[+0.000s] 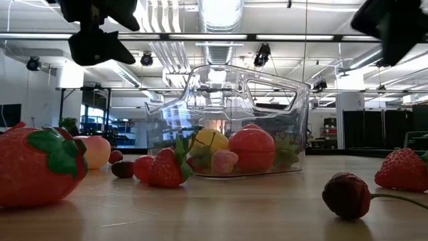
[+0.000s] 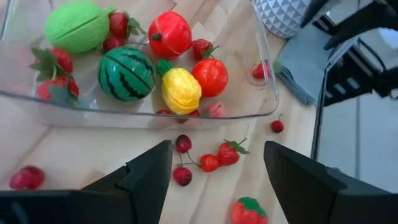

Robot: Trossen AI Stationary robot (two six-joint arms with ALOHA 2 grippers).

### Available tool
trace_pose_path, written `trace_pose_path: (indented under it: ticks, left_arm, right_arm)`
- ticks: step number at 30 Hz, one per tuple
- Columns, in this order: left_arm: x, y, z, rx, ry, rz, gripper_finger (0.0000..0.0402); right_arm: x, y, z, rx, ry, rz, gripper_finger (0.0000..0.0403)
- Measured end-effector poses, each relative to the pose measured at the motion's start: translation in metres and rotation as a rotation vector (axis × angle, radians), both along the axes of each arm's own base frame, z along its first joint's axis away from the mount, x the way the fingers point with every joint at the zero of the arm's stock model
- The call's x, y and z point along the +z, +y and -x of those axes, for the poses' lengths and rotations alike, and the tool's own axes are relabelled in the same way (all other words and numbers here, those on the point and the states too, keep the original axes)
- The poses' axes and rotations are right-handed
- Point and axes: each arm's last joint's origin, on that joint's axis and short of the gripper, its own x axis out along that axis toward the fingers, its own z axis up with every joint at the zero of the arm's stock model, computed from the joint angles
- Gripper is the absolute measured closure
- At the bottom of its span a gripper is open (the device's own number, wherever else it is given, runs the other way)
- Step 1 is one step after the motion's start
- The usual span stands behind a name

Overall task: Pick and placing Produce into tupperware
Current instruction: Put the red strawberry into the transparent bin

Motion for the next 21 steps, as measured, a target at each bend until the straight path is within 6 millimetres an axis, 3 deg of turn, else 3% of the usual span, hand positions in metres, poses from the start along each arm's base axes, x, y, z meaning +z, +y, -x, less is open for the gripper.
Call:
trace_pose_path:
  ticks: [10, 16, 21]
  left_arm:
    - [0.000, 0.000, 0.001, -0.159, -0.012, -0.152, 0.0162]
    - [-0.007, 0.000, 0.003, -0.245, -0.001, -0.261, 0.0162]
    - [-0.010, 0.001, 0.004, -0.259, 0.007, -0.279, 0.0162]
  right_arm:
    - [-0.033, -0.023, -0.028, -0.133, 0.036, -0.065, 0.0166]
    - [-0.057, -0.017, -0.038, -0.139, 0.133, -0.067, 0.0165]
    - [-0.064, -0.009, -0.044, -0.194, 0.196, -0.121, 0.0165]
